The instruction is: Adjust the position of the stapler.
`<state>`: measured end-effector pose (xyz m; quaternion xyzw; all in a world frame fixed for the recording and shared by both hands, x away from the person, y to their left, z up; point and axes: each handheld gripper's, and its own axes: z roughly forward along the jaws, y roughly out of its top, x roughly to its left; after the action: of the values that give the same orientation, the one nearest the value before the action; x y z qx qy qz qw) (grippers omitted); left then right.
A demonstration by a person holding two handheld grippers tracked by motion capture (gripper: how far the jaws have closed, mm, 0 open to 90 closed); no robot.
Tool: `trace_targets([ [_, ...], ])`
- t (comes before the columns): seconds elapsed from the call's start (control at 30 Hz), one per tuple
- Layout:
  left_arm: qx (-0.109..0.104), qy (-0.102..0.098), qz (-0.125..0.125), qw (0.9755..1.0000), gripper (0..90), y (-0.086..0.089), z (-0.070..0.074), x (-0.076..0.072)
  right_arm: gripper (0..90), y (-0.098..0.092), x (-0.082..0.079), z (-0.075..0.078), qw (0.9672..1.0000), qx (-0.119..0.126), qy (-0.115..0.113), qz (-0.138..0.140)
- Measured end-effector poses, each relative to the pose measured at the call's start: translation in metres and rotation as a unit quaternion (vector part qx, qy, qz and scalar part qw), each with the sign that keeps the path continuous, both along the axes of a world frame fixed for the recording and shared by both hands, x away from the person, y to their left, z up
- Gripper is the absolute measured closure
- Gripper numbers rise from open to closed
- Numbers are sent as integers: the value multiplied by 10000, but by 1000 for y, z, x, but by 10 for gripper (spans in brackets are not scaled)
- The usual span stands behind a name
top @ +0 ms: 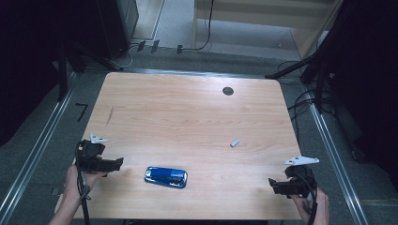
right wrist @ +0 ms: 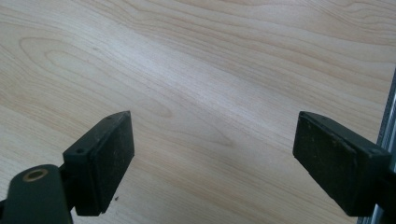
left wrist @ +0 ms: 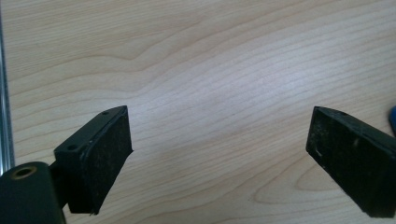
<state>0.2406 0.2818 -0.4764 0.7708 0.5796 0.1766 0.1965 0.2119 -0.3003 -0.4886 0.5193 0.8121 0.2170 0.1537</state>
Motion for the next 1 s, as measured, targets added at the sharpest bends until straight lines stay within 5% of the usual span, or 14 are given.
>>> trace_targets([
  [0.17, -97, -10, -234, 9997, 320, -6, 0, -2, 131, 4, 0, -2, 9999, -77, 30, 59],
  [0.5, -145, -64, -876, 9960, 557, -27, -1, -9, 137, 7, 4, -6, 9995, -217, 105, 205],
  [1.0, -314, 20, -1590, 9868, 783, -59, 2, -20, 138, 11, 3, -6, 9991, -288, 132, 299],
])
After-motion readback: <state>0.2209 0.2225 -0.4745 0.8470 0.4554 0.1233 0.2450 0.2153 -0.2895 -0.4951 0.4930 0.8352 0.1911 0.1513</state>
